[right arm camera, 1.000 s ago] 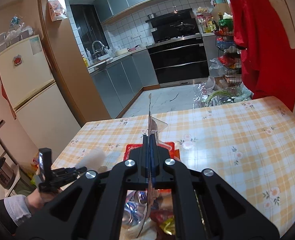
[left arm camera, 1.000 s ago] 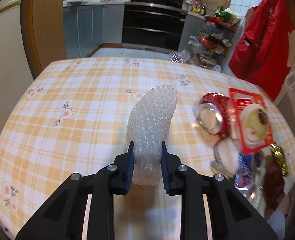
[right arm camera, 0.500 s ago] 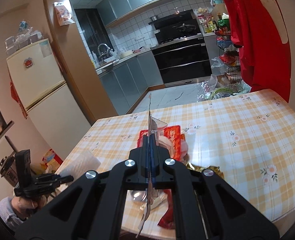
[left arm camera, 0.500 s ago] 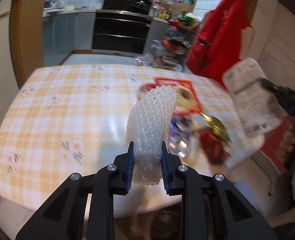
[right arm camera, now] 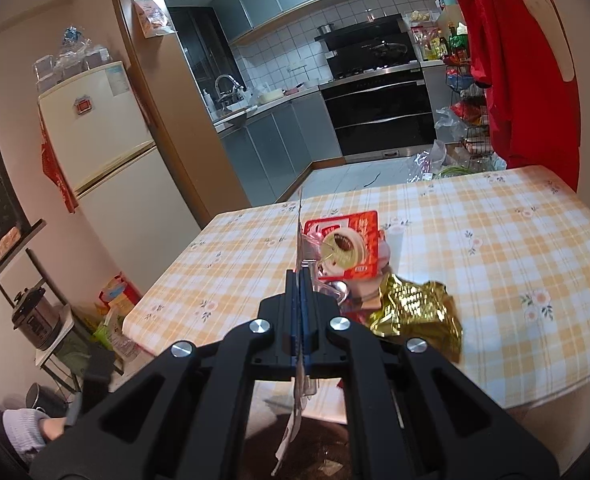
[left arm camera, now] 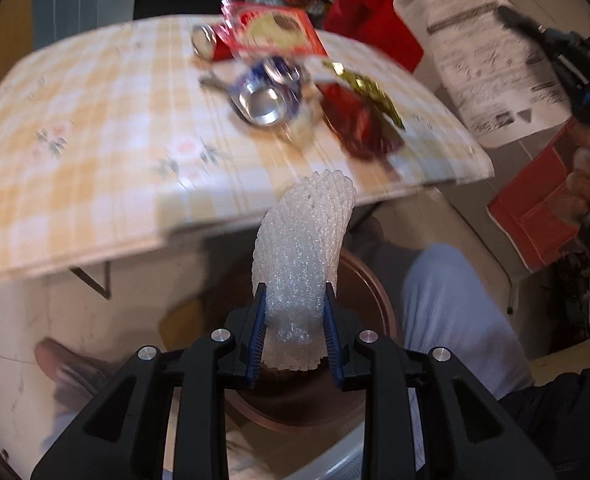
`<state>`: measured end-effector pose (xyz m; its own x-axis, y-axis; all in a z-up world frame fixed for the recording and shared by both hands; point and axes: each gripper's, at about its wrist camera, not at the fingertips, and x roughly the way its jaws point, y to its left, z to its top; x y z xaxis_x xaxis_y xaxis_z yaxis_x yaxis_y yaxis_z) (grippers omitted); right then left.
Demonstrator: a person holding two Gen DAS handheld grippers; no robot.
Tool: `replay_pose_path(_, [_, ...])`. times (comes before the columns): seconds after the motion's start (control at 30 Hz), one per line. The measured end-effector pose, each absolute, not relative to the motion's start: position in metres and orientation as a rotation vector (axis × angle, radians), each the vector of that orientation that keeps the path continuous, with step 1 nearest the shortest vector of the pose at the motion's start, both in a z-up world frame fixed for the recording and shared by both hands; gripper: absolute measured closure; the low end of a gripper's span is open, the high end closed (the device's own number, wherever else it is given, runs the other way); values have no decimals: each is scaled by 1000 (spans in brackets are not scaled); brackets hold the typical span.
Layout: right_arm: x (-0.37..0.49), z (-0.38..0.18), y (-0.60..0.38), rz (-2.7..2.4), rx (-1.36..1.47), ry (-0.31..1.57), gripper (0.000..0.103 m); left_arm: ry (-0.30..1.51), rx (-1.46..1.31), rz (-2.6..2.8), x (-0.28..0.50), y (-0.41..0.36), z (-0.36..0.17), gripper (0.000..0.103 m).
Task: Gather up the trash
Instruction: 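Drop the bubble-wrap sleeve and white label sheet into the bin, opening both grippers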
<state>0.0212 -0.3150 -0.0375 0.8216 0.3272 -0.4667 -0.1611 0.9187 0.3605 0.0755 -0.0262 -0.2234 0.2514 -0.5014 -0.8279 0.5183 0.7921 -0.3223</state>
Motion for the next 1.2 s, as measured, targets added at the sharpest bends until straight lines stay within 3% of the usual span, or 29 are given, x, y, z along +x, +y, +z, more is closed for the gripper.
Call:
replay_pose_path(0.07, [11, -39, -315, 266, 312, 557, 97, 1141, 16, -710, 71, -34, -232, 72])
replay_pose_path(0.23, [-8, -44, -315, 289, 299, 590, 97, 1159, -40, -693, 65, -43, -241, 32])
replay_pose_path(0.43, [-14, -63, -301, 381, 246, 702, 97, 1039, -145, -593, 60, -17, -207, 11])
replay_pose_path(0.7, [-9, -106, -268, 454, 209, 875, 97, 791, -179, -302, 51, 34, -157, 6])
replay_pose_path(0.97, [-2, -135, -241, 515, 201, 996, 96, 751, -186, -237, 51, 50, -155, 6])
replay_pose_path(1.03, [0, -141, -237, 520, 201, 1021, 90, 754, -187, -235, 52, 50, -158, 6])
replay_pose_path(1.1, [1, -144, -237, 509, 207, 1026, 70, 753, -177, -227, 50, 50, -160, 6])
replay_pose_path(1.2, [1, -140, -243, 481, 210, 1002, 50, 753, -163, -216, 50, 51, -163, 6])
